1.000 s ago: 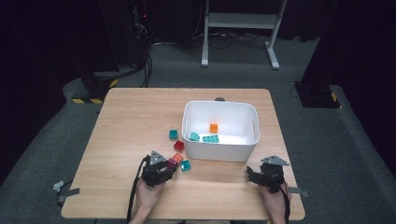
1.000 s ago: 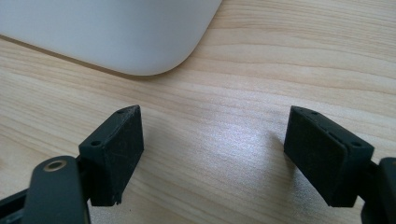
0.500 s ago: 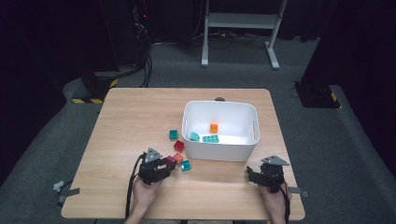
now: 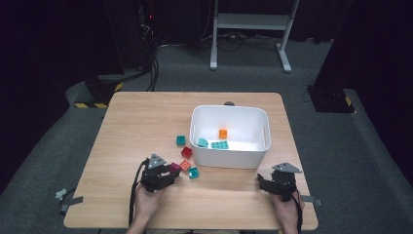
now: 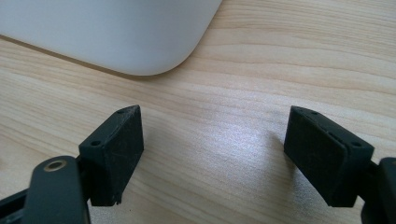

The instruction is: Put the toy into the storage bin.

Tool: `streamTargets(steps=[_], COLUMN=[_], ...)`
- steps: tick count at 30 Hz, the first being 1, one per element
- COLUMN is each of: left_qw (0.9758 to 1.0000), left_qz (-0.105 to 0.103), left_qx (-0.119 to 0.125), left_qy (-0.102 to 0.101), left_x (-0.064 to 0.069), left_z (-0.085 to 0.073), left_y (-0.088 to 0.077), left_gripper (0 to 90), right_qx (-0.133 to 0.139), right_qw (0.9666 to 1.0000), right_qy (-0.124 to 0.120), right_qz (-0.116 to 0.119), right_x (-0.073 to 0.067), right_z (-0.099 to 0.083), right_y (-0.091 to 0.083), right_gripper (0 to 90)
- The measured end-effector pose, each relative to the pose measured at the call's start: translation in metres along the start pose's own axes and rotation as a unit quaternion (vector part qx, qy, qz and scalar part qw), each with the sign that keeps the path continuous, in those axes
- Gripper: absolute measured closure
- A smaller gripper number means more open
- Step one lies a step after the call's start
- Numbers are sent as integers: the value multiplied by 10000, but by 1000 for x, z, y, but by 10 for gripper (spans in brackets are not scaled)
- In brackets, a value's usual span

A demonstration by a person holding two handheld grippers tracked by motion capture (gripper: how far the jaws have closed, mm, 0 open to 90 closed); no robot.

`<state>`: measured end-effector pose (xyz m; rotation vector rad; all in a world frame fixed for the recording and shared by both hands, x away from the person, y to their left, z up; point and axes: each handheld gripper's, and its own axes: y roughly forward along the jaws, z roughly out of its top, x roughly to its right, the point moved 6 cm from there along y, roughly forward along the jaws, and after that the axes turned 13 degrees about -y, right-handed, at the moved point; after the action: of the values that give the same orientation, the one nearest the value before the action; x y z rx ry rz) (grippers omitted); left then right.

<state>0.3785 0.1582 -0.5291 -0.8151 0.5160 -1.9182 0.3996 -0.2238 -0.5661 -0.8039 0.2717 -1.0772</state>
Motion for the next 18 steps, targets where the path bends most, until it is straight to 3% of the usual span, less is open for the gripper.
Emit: streamTargets(steps=[6,10,18], left_qw=[9997,9998,9999], left_qz=[178,148,43], left_qx=[-187,-103,67], left_qy=[-4,-44,86], left_x=[5,10,12], left_z=[9,20,41], left_y=[-13,-25,-43], left_gripper=[584,584,584], right_qx=[0,0,0], right_qw=[10000,10000,10000], right_qy=[0,1,1], right_qz=[-1,0,0], right_x=[0,0,0], right_z=[0,0,0], right_y=[0,0,0], right_gripper=[201,201,200])
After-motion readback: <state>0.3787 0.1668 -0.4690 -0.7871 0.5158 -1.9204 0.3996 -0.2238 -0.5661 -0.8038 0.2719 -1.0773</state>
